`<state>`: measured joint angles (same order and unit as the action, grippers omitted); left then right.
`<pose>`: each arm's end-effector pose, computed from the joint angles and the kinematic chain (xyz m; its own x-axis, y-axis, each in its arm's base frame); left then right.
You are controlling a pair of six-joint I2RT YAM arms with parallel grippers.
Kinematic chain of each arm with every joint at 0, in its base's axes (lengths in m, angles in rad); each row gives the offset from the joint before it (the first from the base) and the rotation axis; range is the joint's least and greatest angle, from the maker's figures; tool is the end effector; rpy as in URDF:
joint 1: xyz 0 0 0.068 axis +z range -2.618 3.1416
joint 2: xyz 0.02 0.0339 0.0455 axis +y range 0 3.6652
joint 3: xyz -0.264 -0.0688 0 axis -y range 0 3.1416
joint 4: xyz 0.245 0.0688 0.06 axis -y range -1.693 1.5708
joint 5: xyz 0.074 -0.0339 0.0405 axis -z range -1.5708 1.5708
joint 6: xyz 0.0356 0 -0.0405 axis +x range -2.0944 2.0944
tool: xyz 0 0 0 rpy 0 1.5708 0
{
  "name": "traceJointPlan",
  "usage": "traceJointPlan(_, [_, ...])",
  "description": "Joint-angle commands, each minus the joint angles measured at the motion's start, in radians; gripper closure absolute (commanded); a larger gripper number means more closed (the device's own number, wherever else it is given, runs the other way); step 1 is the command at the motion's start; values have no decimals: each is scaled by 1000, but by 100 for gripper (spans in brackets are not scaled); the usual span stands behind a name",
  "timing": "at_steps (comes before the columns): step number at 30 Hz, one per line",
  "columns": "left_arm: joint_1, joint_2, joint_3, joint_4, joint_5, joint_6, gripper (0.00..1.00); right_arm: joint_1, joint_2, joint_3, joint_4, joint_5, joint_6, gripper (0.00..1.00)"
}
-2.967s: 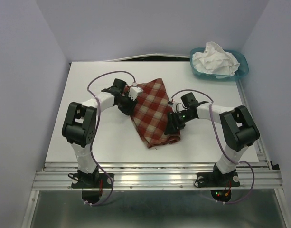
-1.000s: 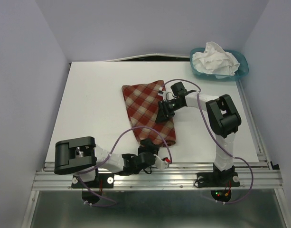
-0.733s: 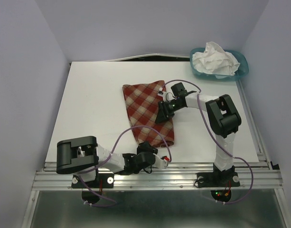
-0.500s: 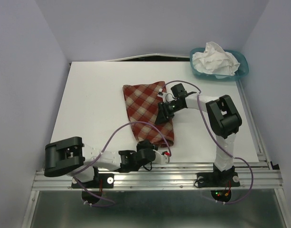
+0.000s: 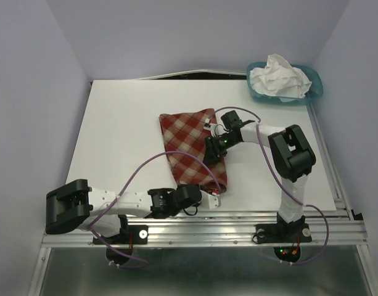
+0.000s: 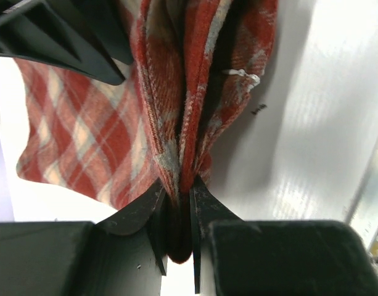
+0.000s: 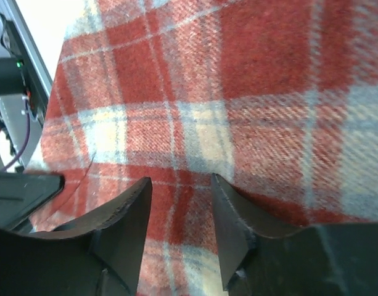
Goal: Fold and stack the skirts
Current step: Fold the skirt
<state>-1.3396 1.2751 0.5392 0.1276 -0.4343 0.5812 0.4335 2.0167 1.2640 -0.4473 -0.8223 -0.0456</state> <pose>0.0724 -0.2420 0.1853 0.3319 0.7636 -0.5539 0.7438 0.1493 0.6515 0.3423 0.1872 0.1364 -0.8209 -0.4142 -0.3931 -0.5648 0.4877 0.6657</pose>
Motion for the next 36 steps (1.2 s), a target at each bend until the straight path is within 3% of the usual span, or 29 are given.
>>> traceJointPlan(1, [3, -52, 70, -104, 101, -47, 100, 14, -42, -3, -125, 107, -68, 49])
traceJointPlan(6, [3, -80, 100, -197, 201, -66, 100, 14, -105, 202, -129, 155, -34, 36])
traceJointPlan(8, [3, -88, 119, -230, 232, -78, 100, 14, -78, 297, -133, 175, -23, 35])
traceJointPlan(16, [5, -114, 171, -318, 358, -130, 100, -21, 233, 731, -160, 224, -26, 34])
traceJointPlan(20, [20, -121, 209, -345, 417, -150, 100, -21, 361, 833, -200, 233, -66, 34])
traceJointPlan(27, [56, -118, 283, -385, 525, -173, 100, -21, 441, 778, -229, 103, -184, 35])
traceJointPlan(33, [144, -164, 346, -424, 612, -147, 100, -21, 378, 582, -234, 91, -293, 51])
traceJointPlan(36, [193, -177, 366, -433, 603, -135, 100, -21, 350, 520, -234, 72, -318, 54])
